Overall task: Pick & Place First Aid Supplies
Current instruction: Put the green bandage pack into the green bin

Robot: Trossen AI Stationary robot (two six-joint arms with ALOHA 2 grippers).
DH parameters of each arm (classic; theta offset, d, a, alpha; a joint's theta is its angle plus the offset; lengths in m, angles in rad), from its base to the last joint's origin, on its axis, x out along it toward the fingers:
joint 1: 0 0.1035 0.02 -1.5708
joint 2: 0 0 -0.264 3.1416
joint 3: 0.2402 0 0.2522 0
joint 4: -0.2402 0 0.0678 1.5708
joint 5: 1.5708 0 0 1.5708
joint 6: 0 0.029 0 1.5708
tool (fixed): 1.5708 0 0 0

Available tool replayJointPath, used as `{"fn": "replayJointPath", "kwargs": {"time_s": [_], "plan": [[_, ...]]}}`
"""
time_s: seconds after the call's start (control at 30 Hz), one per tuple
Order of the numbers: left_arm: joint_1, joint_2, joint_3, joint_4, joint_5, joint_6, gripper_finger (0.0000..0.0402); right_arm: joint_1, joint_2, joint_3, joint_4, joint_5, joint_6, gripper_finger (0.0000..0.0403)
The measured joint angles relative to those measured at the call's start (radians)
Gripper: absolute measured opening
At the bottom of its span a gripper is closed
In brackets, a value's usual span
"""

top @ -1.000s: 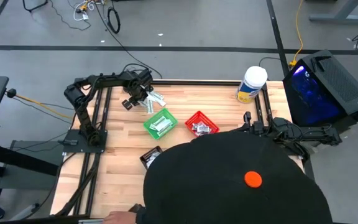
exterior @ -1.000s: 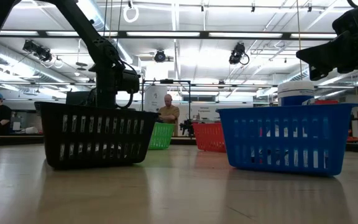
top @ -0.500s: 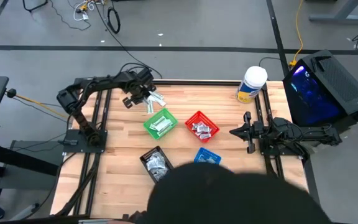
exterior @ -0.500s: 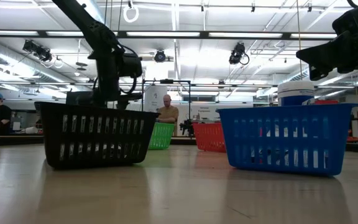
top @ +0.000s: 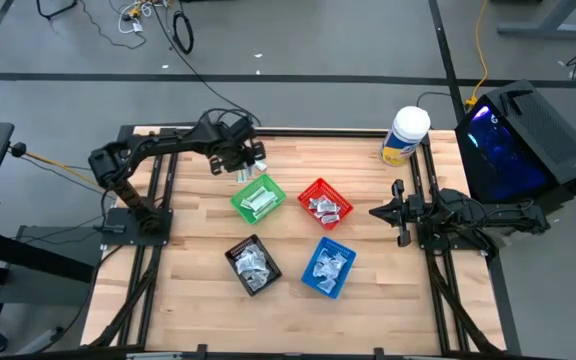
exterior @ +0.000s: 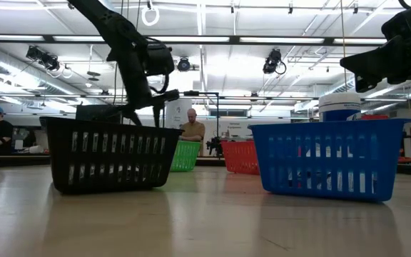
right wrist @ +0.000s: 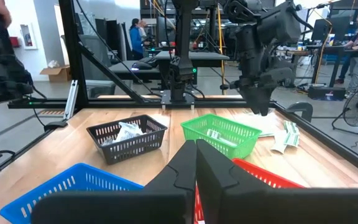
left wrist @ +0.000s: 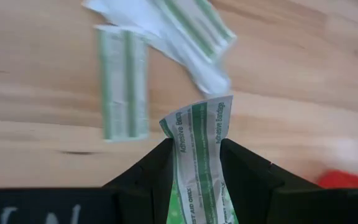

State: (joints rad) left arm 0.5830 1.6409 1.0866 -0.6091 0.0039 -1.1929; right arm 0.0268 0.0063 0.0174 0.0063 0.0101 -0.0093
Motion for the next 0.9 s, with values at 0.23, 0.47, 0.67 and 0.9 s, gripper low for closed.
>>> {"fn": "replayJointPath", "kwargs": {"time_s": [0.23,0.47,0.67,0.9], "plan": [[-0.087,0.0,0.0,0.092,0.002,0.033,0.014,0.0,0.0,0.0,0.0,0.0,0.0,0.0013],[-0.17,0.0,0.001,0.111,0.003,0.081,0.014,0.0,0.0,0.0,0.0,0.0,0.0,0.0013],[-0.215,-0.005,0.001,0.108,0.009,0.228,0.014,0.0,0.0,0.0,0.0,0.0,0.0,0.0013],[-0.26,-0.006,0.001,0.107,0.025,0.478,0.014,0.0,0.0,0.0,0.0,0.0,0.0,0.0013]]}}
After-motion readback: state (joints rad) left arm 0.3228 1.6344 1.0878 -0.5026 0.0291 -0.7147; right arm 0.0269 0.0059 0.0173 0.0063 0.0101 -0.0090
